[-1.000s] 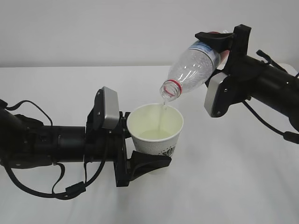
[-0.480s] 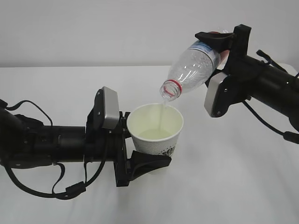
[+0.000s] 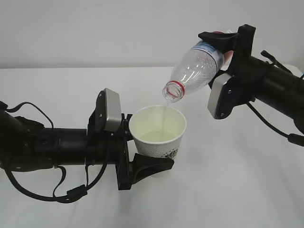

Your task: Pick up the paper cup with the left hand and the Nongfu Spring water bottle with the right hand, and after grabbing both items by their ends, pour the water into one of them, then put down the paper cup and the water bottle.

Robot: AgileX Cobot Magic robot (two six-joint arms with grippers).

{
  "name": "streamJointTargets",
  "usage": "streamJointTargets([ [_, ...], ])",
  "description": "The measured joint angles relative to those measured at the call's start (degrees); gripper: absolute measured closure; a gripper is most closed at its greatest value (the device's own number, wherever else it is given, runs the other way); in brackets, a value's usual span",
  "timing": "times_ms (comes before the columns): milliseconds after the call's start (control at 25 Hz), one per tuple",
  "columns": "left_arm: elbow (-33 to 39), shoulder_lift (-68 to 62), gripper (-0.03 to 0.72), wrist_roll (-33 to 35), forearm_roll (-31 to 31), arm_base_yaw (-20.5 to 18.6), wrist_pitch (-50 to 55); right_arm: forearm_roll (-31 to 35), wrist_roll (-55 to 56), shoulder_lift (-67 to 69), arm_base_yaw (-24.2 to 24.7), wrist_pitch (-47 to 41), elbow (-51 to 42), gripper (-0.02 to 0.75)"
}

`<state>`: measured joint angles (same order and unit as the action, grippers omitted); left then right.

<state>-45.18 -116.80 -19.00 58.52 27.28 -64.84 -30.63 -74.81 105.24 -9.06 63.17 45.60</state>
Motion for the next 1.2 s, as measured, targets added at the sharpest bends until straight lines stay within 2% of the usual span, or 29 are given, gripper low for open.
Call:
streamJointTargets([
  [1200,0.00,0.00,0.089,0.00,-0.08,0.00,0.00,0.44,-0.21,0.00,0.00,0.32,0.00,0.197],
])
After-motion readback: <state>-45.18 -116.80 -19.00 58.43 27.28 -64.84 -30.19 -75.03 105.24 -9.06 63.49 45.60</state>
